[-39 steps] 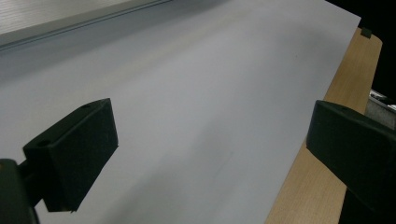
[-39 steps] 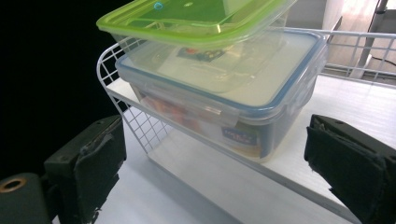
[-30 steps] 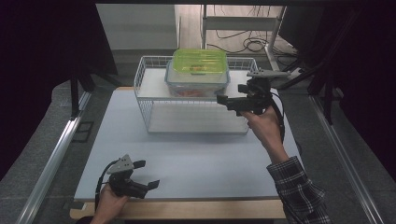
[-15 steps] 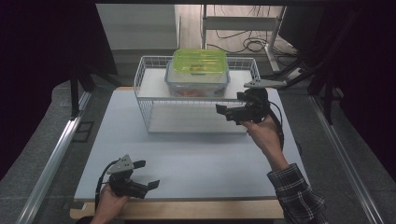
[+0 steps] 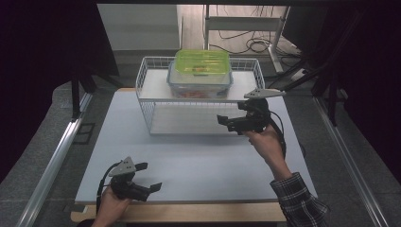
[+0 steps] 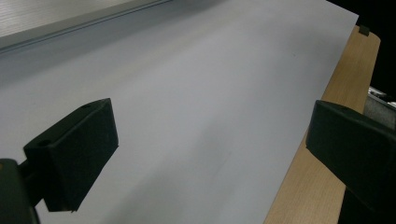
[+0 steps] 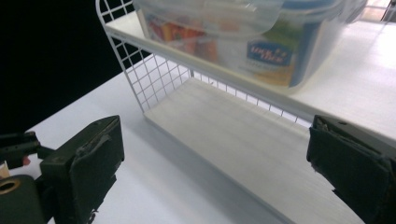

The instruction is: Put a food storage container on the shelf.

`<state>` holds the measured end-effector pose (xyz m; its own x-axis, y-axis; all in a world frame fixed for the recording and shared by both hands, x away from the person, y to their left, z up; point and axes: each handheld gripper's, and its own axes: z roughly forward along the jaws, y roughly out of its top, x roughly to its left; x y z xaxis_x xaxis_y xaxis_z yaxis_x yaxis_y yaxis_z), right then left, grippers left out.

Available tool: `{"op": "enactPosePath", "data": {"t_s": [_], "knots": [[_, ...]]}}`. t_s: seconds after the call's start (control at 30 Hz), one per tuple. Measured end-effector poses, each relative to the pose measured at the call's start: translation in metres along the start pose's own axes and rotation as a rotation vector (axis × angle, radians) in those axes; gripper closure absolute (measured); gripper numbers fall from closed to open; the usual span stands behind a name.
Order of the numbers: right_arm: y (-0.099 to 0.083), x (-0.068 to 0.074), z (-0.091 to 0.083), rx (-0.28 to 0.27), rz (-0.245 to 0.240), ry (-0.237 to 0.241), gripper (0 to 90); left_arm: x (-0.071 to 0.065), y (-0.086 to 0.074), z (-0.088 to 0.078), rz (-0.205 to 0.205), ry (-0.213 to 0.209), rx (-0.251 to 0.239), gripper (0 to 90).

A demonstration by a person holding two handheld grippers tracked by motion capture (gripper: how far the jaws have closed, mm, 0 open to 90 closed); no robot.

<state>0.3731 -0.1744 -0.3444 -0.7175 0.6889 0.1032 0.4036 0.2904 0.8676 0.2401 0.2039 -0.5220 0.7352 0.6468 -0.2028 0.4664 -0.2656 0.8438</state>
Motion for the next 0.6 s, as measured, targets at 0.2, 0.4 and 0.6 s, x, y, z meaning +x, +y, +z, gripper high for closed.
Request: {"op": "enactPosePath", "data": {"t_s": [0.2, 0.4, 0.6], "knots": [[-0.007, 0.005, 0.002, 0.01, -0.021, 0.012, 4.4, 0.0, 0.0, 0.0, 0.005, 0.002, 0.003, 2.3], [-0.016, 0.009, 0.003, 0.021, -0.051, 0.001, 4.4, 0.0, 0.0, 0.0, 0.007, 0.002, 0.004, 2.3], [-0.028, 0.011, 0.005, 0.035, -0.067, -0.008, 3.9, 0.0, 0.0, 0.0, 0.007, 0.003, 0.004, 2.3]]}}
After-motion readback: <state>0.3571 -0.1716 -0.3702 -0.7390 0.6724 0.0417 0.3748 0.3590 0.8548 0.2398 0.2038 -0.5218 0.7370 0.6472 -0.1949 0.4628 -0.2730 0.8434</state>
